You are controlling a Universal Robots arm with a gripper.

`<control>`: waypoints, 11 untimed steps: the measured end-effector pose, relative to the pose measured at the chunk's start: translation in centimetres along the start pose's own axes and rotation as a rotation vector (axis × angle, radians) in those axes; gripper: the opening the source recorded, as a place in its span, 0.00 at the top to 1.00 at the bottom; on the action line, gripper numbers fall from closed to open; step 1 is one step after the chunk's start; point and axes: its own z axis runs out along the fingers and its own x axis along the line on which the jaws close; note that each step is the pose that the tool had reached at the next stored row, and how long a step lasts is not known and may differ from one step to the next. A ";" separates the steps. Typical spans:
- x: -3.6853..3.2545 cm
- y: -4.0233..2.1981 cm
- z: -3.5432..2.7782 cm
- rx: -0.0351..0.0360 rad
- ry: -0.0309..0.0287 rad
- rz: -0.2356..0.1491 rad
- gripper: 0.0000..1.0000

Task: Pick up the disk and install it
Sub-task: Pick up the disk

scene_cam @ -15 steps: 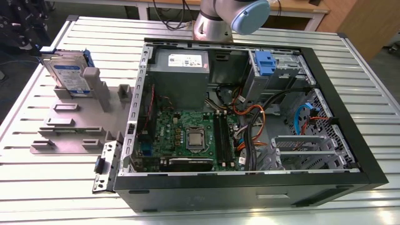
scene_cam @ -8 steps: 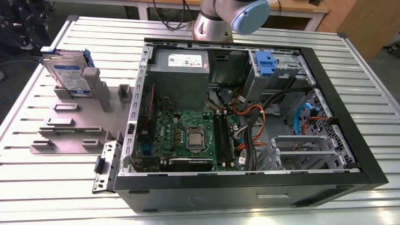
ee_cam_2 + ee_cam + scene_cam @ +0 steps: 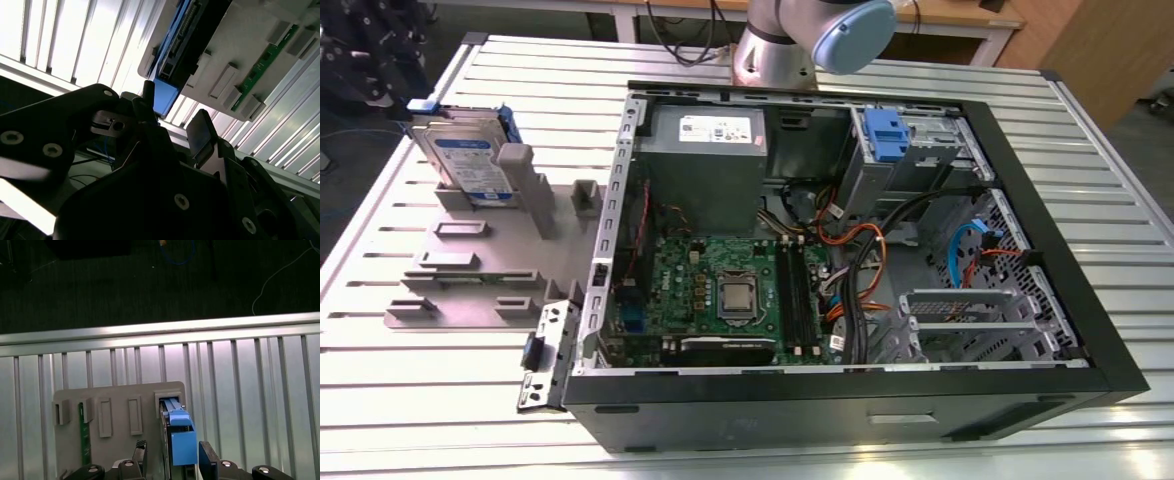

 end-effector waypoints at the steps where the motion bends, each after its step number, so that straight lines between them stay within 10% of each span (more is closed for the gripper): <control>1: -0.02 0.00 0.03 0.0001 -0.0001 0.000 0.47; 11: -0.22 0.01 0.33 0.0000 0.0000 0.000 0.47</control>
